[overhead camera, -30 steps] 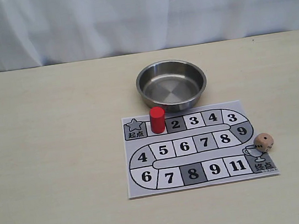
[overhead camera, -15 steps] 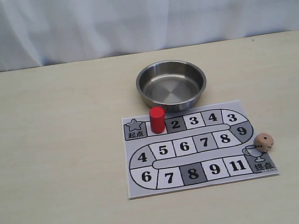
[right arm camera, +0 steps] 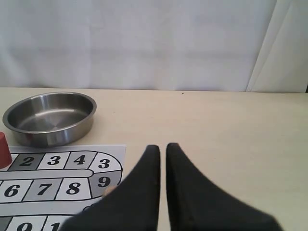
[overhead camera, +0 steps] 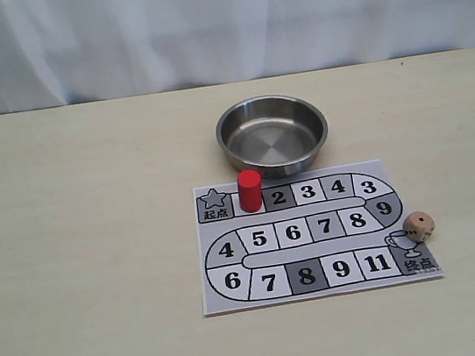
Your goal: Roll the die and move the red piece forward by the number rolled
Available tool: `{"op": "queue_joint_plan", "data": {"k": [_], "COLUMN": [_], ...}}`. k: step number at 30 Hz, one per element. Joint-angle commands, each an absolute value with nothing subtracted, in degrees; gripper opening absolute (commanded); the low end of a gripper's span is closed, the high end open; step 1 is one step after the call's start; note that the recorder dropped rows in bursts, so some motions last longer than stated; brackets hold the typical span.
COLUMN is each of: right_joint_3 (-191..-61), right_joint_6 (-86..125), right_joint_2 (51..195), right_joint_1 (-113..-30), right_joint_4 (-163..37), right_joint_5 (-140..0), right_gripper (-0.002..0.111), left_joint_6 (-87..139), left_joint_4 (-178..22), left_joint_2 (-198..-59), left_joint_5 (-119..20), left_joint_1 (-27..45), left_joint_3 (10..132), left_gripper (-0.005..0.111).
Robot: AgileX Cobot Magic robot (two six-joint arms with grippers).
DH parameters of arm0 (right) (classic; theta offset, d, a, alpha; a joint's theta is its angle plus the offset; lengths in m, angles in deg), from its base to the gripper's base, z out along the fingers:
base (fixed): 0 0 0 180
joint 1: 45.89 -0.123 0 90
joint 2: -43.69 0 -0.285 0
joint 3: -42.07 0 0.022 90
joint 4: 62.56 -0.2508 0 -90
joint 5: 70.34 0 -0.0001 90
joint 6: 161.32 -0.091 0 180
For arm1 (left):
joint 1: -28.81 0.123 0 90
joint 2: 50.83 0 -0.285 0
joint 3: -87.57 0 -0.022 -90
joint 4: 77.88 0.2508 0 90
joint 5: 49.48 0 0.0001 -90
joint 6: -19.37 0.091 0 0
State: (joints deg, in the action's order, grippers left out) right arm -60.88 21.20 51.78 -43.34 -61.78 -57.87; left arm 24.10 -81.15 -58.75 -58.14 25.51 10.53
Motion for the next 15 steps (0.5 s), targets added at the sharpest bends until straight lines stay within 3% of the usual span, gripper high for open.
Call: {"op": "queue_joint_plan", "data": {"k": [1, 15], "right_joint_3": [-60.72, -60.72], "right_joint_6": [20.77, 20.77], "right_joint_2": [51.48, 51.48], "right_joint_1": [-43.49, -43.49], "right_joint_4": [-60.97, -60.97], "right_joint_5": [-58.05, -58.05], "right_gripper": [0.004, 0.004], "left_joint_6": [23.54, 23.54], "left_joint_4": [-81.0, -81.0], "left_joint_2": [-58.62, -58.62], "left_joint_5": [-57.67, -57.67], "left_joint_1": [25.42, 25.42], "left_joint_3": [10.35, 10.35], "left_gripper": [0.0, 0.0]}}
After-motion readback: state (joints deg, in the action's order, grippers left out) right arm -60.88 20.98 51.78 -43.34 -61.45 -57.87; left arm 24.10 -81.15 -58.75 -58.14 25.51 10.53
